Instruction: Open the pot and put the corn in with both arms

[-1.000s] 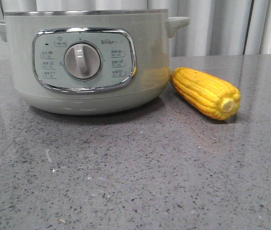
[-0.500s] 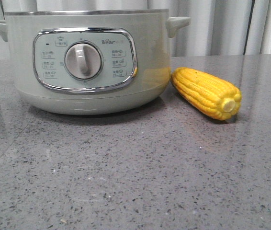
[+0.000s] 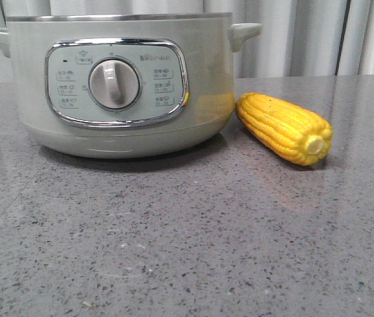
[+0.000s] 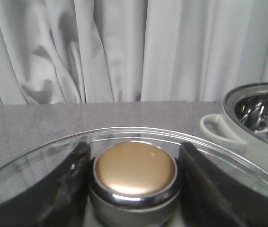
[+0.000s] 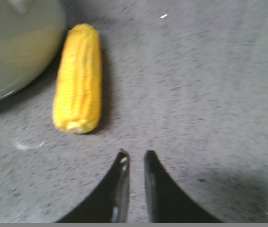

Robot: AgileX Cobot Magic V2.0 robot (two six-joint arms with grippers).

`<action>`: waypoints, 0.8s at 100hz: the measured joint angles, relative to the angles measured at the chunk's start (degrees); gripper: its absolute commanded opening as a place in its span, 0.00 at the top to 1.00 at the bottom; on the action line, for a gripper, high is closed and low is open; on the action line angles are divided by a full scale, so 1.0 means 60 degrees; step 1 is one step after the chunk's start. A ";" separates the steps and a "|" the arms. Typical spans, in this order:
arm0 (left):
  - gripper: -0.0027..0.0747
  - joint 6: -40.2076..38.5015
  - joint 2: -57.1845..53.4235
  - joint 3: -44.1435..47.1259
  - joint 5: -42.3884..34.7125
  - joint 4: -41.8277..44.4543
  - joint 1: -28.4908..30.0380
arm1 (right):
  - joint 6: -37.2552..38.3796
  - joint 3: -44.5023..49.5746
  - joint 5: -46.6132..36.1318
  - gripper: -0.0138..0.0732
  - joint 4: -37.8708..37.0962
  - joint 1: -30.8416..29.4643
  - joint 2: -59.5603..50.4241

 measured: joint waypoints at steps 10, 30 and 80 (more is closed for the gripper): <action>0.99 0.0000 0.0000 0.0422 -0.0067 -0.0066 0.0000 | -0.0038 -0.0904 0.0458 0.45 0.0000 0.0651 0.1026; 0.99 0.0000 0.0000 0.1023 -0.0601 -0.0165 0.0000 | -0.0053 -0.2257 0.0713 0.42 0.0000 0.1252 0.3093; 0.99 -0.0060 0.2607 0.1768 -0.3259 -0.0479 -0.0167 | -0.0059 -0.3020 0.1073 0.42 0.0000 0.1250 0.4931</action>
